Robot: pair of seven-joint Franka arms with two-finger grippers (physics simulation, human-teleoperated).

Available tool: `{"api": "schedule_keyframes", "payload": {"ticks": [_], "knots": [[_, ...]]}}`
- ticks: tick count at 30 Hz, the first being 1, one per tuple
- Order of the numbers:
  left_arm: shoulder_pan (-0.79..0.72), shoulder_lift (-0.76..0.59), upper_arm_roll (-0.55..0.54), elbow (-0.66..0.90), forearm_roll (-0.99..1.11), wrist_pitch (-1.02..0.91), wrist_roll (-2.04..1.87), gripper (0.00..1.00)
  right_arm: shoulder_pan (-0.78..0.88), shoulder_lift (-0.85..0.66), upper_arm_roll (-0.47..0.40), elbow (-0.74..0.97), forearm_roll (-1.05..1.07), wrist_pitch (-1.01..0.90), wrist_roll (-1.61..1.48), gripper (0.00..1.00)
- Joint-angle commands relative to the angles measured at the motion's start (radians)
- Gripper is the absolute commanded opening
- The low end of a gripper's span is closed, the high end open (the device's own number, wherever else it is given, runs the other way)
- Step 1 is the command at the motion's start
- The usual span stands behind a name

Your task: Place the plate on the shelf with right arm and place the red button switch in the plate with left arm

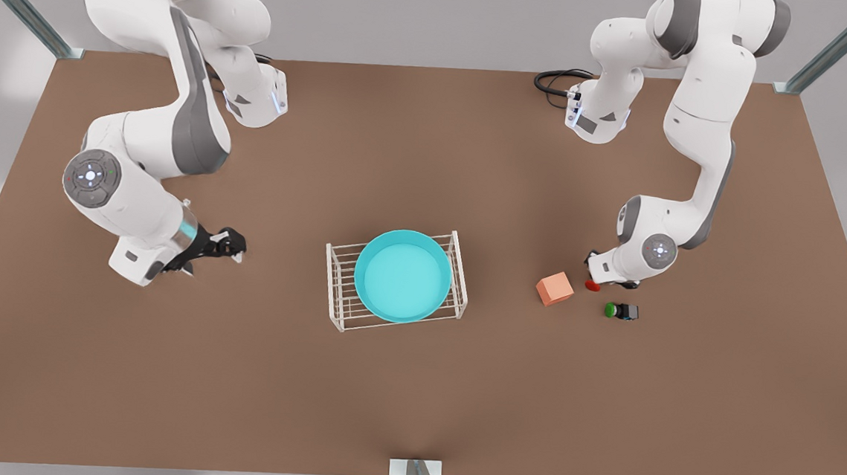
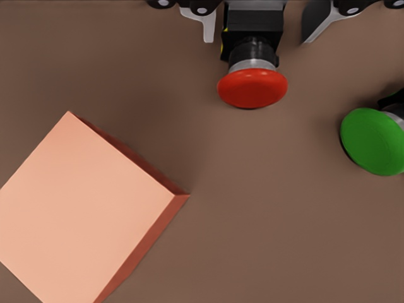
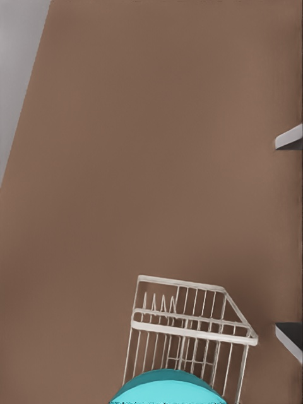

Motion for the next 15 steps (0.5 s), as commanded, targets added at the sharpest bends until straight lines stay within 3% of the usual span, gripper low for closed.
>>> {"api": "schedule_keyframes", "payload": {"ticks": [1, 6, 11, 15], "knots": [[0.0, -0.001, 0.001, 0.0, 0.001, 0.003, 0.02, 0.74, 0.007, -0.021, -0.003, -0.002, -0.016, -0.103, -0.011, 1.0], [-0.003, -0.004, 0.001, 0.0, 0.001, 0.003, 0.02, 0.66, 0.008, -0.013, -0.003, -0.004, -0.004, -0.106, -0.011, 1.0], [-0.005, -0.003, 0.001, 0.003, -0.001, 0.032, 0.019, 0.66, 0.008, -0.03, -0.018, -0.01, -0.029, -0.123, -0.013, 1.0], [-0.007, -0.001, 0.001, 0.001, -0.004, 0.032, 0.019, 0.66, -0.001, -0.088, -0.039, -0.032, -0.171, -0.177, -0.013, 1.0]]}}
